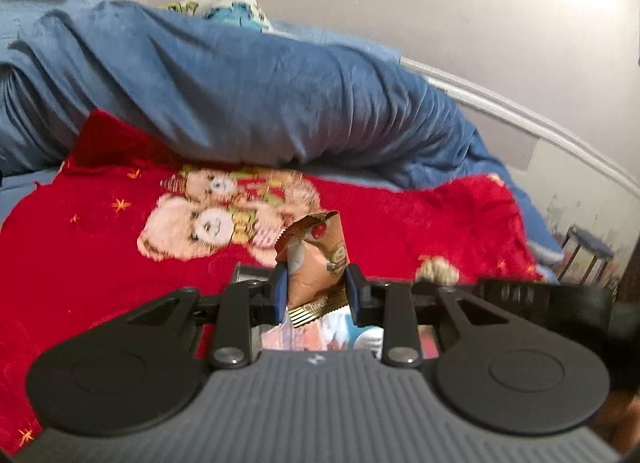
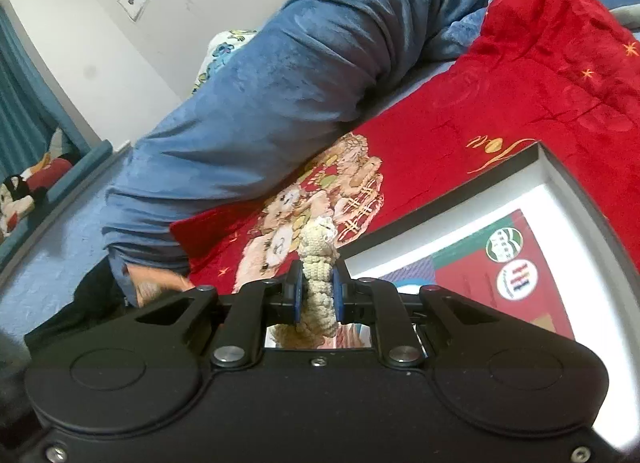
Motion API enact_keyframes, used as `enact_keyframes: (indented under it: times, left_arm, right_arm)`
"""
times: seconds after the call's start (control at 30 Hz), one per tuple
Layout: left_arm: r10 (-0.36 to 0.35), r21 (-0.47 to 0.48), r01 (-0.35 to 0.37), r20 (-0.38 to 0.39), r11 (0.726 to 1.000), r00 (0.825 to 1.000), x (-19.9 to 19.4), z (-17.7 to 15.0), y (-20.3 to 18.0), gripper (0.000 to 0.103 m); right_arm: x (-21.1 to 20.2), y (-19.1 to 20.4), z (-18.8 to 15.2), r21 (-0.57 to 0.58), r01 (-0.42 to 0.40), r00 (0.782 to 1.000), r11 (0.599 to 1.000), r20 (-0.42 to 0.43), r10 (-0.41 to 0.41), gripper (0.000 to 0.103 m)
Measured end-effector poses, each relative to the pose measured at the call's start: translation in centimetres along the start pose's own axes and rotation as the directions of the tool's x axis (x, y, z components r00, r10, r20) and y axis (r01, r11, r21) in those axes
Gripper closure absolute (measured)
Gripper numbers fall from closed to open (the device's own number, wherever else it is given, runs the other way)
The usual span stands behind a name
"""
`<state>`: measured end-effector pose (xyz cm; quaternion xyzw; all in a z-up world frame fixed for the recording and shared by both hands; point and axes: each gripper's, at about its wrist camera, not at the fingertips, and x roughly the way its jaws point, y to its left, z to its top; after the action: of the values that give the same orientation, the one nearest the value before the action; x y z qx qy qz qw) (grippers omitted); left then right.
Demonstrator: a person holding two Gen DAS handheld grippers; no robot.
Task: Organize objects
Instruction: 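Carry the cream scrunchie and the candy over the black box with both tools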
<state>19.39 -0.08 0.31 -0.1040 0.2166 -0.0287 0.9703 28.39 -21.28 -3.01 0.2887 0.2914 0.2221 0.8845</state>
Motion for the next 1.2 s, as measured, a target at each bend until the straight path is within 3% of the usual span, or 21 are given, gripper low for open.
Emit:
enact_keyframes:
  times: [0.13,0.23,0.37,0.67,1.2]
  left_arm:
    - [0.035,0.059,-0.033,-0.041,0.998,0.999,1.7,-1.3,-0.5,0.069]
    - [0.104,0.097,-0.098,-0.060,0.990,0.993,2.8,-2.2,-1.2,0.069]
    - [0.103,0.091,-0.093,-0.102,0.991,0.989,3.4,-3.2,-1.2,0.069]
    - [0.170,0.137,-0.145,-0.188,0.980,0.967,4.3,-4.4,-1.5,0.069]
    - [0.146,0.150,-0.115,-0.214,0.982,0.966,4.9,-5.3,-1.9,0.068]
  right_arm:
    - [1.9,-0.2,-0.4,0.019,0.023,0.998,1.000,-0.052,-0.022,0.088]
    - [2.9,0.2,-1.4,-0.005,0.044,0.994,0.999,-0.102,-0.045,0.088]
    - [3.5,1.1,-2.4,-0.074,0.095,0.987,0.993,-0.123,-0.104,0.088]
    - [3.2,1.2,-3.0,-0.081,0.126,0.980,0.989,-0.143,-0.137,0.088]
    - [4.0,0.3,-3.2,-0.093,0.155,0.969,0.984,-0.180,-0.169,0.088]
